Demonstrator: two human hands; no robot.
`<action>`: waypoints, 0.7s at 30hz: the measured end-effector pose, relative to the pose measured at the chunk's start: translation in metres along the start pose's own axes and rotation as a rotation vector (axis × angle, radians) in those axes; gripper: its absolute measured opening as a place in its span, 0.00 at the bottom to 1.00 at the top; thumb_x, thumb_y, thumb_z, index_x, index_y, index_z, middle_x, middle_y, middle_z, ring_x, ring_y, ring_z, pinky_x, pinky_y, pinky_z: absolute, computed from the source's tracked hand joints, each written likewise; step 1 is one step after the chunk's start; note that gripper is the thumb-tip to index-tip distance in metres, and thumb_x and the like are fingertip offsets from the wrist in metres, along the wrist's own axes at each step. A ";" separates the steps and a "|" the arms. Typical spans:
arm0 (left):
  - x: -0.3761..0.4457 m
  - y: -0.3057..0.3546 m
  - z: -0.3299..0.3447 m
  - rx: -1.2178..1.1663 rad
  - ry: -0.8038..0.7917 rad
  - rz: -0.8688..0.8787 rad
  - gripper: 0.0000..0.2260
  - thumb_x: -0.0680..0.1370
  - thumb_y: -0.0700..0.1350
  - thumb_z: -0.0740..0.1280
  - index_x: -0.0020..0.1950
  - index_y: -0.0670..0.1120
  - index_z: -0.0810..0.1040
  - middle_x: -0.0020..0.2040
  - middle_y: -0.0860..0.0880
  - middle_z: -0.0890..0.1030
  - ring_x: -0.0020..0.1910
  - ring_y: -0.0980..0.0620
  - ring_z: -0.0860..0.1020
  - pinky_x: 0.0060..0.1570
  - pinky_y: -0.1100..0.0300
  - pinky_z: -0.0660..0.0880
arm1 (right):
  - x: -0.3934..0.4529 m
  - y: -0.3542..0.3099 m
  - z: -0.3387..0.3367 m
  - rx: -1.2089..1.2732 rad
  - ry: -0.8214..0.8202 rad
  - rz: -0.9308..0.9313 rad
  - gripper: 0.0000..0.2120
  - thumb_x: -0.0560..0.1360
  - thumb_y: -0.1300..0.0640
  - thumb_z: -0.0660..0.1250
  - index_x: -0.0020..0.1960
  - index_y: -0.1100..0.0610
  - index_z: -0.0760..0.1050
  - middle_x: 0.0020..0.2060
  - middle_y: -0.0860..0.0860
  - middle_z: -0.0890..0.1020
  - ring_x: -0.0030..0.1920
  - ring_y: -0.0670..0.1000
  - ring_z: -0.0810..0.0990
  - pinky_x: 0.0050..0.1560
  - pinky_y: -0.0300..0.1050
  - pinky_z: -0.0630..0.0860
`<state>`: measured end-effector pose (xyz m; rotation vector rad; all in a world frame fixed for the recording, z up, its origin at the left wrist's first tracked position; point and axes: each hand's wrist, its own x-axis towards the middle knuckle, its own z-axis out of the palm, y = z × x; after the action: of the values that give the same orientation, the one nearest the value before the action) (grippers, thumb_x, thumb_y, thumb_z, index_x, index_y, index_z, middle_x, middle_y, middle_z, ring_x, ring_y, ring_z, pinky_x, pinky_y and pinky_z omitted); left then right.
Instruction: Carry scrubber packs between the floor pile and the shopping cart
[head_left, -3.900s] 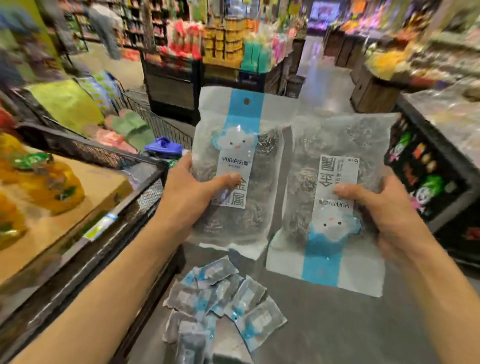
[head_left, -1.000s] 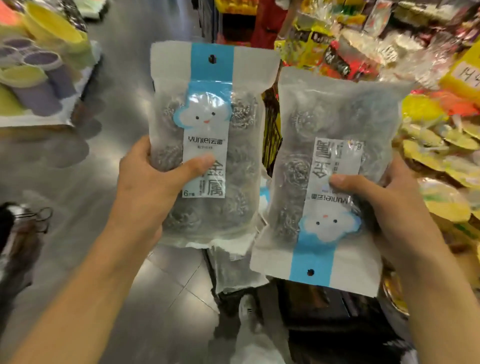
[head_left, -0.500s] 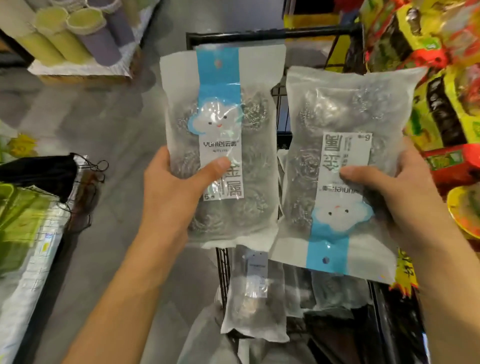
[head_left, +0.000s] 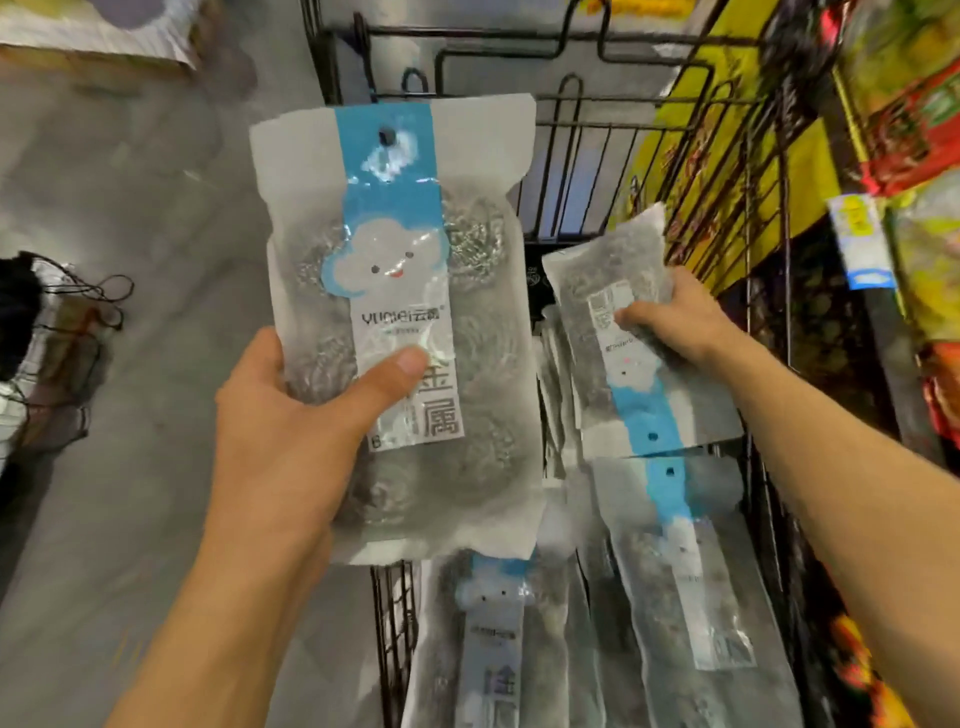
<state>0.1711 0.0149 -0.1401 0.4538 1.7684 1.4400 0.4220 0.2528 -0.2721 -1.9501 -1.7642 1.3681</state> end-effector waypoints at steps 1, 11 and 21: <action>0.002 -0.006 0.004 0.003 -0.003 -0.013 0.23 0.63 0.45 0.78 0.57 0.48 0.81 0.45 0.54 0.89 0.43 0.54 0.88 0.35 0.63 0.82 | 0.003 0.003 0.005 -0.085 0.028 0.025 0.30 0.63 0.43 0.75 0.60 0.55 0.73 0.50 0.53 0.82 0.49 0.57 0.82 0.44 0.48 0.79; 0.024 -0.053 0.039 0.070 -0.042 -0.145 0.21 0.69 0.44 0.81 0.60 0.50 0.80 0.48 0.53 0.88 0.46 0.52 0.88 0.50 0.48 0.83 | 0.007 0.021 0.018 -0.822 0.404 -0.346 0.32 0.74 0.56 0.72 0.75 0.61 0.66 0.71 0.65 0.70 0.69 0.67 0.69 0.69 0.62 0.68; 0.072 -0.110 0.070 0.156 -0.014 -0.242 0.22 0.70 0.45 0.82 0.59 0.51 0.77 0.53 0.51 0.87 0.50 0.50 0.86 0.55 0.46 0.83 | -0.029 0.013 -0.026 -0.855 0.193 -0.422 0.42 0.78 0.36 0.62 0.82 0.58 0.55 0.81 0.60 0.60 0.80 0.62 0.58 0.80 0.58 0.56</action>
<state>0.2019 0.0790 -0.2714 0.3158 1.8625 1.1338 0.4525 0.2353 -0.2517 -1.7376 -2.7053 0.2711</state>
